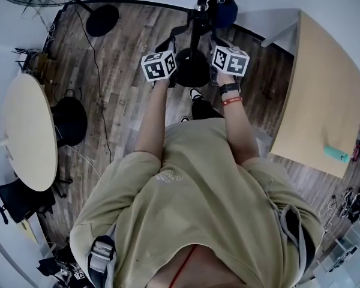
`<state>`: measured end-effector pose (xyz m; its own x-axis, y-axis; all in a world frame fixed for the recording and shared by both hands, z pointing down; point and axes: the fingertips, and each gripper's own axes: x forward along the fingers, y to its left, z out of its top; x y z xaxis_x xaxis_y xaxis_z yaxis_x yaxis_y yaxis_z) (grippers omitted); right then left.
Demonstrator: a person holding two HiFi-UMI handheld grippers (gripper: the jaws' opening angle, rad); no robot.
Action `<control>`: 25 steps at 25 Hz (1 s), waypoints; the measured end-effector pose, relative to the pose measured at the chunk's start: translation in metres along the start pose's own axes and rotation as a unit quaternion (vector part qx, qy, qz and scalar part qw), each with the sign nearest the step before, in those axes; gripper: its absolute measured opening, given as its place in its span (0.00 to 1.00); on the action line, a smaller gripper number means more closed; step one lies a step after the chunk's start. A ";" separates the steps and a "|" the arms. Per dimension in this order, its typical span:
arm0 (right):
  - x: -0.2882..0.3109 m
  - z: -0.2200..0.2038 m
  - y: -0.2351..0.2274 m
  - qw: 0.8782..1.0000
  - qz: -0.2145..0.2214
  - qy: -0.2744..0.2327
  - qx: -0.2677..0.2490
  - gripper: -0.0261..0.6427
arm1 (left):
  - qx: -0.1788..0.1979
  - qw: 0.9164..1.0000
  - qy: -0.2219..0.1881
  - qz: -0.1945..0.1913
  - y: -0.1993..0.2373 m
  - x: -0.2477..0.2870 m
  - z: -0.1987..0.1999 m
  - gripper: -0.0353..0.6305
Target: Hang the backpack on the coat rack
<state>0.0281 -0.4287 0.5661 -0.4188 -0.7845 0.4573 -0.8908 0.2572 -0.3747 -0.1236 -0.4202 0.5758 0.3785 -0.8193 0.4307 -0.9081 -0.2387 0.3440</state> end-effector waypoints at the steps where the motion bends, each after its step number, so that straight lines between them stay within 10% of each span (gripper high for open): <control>1: 0.000 -0.005 0.000 1.000 -0.001 0.005 0.000 0.07 | 0.001 1.000 0.004 -0.003 -0.001 0.000 -0.005 0.09; 25: 0.007 -0.050 -0.001 0.999 0.014 0.043 -0.001 0.09 | 0.042 0.996 0.035 -0.071 -0.056 0.022 -0.037 0.09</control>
<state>0.0171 -0.4064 0.6098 -0.4570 -0.7259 0.5139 -0.8789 0.2799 -0.3862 -0.0582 -0.4052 0.5973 0.5138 -0.7359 0.4409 -0.8548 -0.3953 0.3363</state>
